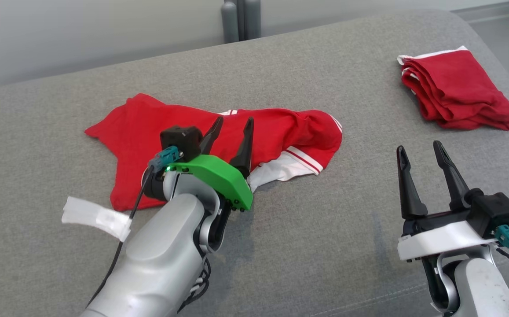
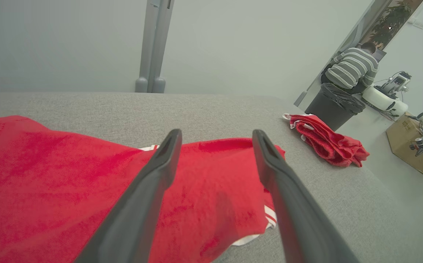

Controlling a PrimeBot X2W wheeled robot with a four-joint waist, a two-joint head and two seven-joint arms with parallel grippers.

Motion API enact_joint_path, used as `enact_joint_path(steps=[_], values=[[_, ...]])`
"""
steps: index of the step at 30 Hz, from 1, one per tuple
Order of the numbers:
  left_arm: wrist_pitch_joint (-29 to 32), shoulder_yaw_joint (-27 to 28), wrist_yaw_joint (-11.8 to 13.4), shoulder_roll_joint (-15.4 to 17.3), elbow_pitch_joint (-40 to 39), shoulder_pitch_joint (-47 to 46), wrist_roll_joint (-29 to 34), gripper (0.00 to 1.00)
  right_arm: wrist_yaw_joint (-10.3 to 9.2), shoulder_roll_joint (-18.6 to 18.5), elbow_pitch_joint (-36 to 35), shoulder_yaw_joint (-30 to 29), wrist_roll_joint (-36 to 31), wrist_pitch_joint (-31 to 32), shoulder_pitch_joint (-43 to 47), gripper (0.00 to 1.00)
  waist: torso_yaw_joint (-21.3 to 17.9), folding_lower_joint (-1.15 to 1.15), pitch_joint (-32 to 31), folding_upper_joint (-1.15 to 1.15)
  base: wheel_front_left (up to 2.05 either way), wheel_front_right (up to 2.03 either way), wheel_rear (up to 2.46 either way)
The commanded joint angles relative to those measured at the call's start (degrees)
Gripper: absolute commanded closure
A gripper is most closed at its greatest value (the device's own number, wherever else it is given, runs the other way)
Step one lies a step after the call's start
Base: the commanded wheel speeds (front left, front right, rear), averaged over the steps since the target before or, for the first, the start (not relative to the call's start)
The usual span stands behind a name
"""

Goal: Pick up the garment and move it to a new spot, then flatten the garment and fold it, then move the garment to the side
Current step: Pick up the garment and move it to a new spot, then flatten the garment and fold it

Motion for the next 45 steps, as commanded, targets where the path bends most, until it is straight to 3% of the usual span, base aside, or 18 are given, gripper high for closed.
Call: enact_joint_path(steps=[1,14,24,35,40,45], values=[[-0.2,1.0,-0.3,0.2,-0.6,1.7,1.1,0.0,-0.02,-0.2,0.2,-0.3,0.2,0.1,0.9,0.0,2.4,0.0,-2.4,0.0,0.0,0.0,0.0],[-0.1,18.8,1.2,2.8,-15.3,22.4,21.0,0.0,-0.02,-0.2,5.2,0.0,1.5,0.8,3.3,0.0,5.2,0.0,-5.9,0.0,0.0,0.0,0.0],[-0.1,29.8,1.4,3.2,-26.8,36.1,30.3,0.0,-0.01,-0.2,8.3,-0.8,1.8,0.1,4.3,0.0,7.1,0.0,-7.4,0.0,0.0,0.0,0.0],[-0.1,33.0,-1.1,1.3,-29.0,40.0,33.2,0.0,-0.01,-0.2,18.1,-0.3,6.2,1.2,-0.1,0.0,10.7,0.0,-6.2,0.0,0.0,0.0,0.0],[-0.1,33.6,-1.8,0.7,-29.1,38.7,33.8,0.0,-0.01,-0.2,25.8,0.9,8.8,2.8,-5.8,0.0,13.1,0.0,-4.2,0.0,0.0,0.0,0.0],[-0.1,33.9,-2.4,0.3,-29.3,37.5,34.0,0.0,-0.01,-0.2,33.7,4.3,6.7,4.2,-11.5,0.0,15.5,0.0,-2.4,0.0,0.0,0.0,0.0]])
